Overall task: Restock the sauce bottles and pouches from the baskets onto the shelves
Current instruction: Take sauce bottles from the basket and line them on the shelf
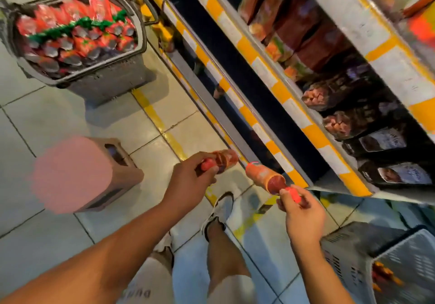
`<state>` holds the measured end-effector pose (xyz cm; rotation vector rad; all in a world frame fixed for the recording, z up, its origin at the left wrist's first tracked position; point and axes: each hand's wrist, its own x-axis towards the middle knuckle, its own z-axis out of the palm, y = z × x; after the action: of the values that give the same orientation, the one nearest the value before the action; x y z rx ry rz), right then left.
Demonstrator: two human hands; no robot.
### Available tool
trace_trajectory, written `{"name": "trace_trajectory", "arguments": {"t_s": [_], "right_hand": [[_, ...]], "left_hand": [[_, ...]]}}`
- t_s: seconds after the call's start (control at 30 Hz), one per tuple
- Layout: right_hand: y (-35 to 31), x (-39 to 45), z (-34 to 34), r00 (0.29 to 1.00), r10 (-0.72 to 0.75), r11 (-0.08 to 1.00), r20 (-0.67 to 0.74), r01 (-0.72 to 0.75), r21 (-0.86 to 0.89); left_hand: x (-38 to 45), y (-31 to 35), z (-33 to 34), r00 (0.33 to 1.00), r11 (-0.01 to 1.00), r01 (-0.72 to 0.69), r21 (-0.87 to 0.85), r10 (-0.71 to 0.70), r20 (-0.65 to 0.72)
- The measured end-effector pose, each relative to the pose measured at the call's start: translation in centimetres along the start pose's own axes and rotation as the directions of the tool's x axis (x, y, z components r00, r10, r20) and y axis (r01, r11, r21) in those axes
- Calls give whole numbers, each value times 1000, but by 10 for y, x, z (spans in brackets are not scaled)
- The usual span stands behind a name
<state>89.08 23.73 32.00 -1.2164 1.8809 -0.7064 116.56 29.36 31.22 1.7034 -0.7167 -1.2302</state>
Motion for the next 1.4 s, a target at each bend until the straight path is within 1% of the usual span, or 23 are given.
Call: {"name": "trace_trajectory", "arguments": {"t_s": [0.1,0.23,0.37,0.43,0.57,0.63,0.73,0.8,0.87,0.93,1.03,1.1,1.13,1.2,1.27,1.33,1.4], "right_hand": [[51,50,46,999,-10,1000,-40,9,-16],[124,107,101,991,-66,998,-119,65,-13],[184,149,140,978,-127,992,-166,124,-27],[208,168,150,971,-151,989,-188,149,-25],[238,202,167,954,-221,975,-201,218,-36],[252,216,175,949,-247,969,-196,241,-53],[269,235,182,933,-301,952,-198,284,-113],[275,245,184,916,-350,935,-194,327,-139],[282,254,187,900,-388,920,-198,365,-146],[285,263,192,896,-392,919,-208,370,-139],[287,278,195,881,-422,904,-213,391,-172],[283,286,195,889,-400,914,-223,370,-164],[279,290,196,907,-366,927,-205,338,-160],[271,298,200,947,-299,943,-122,273,-188],[267,308,204,967,-254,923,-34,231,-309],[265,317,208,973,-230,901,-26,203,-382],[266,320,212,973,-224,907,-56,187,-378]], "left_hand": [[57,-60,20,999,997,18,-81,-21,-33],[120,-141,61,996,979,25,-203,-42,-82],[173,-203,103,992,958,23,-285,-56,-109],[200,-224,118,994,961,21,-274,-49,-98],[244,-253,135,998,984,-50,-171,43,-44],[265,-261,141,993,988,-116,-103,116,-13],[304,-260,155,972,970,-232,64,230,38],[327,-255,165,950,936,-309,171,296,96],[343,-253,175,917,876,-394,277,356,177],[355,-252,186,889,821,-454,347,392,236],[371,-245,203,870,800,-485,353,402,286],[377,-240,213,854,767,-515,382,423,302],[380,-237,217,845,747,-530,401,431,315],[384,-232,223,828,706,-555,439,424,366],[389,-229,227,810,664,-579,474,401,428],[391,-231,231,805,667,-584,462,402,437],[388,-237,233,796,702,-590,398,425,430]]}}
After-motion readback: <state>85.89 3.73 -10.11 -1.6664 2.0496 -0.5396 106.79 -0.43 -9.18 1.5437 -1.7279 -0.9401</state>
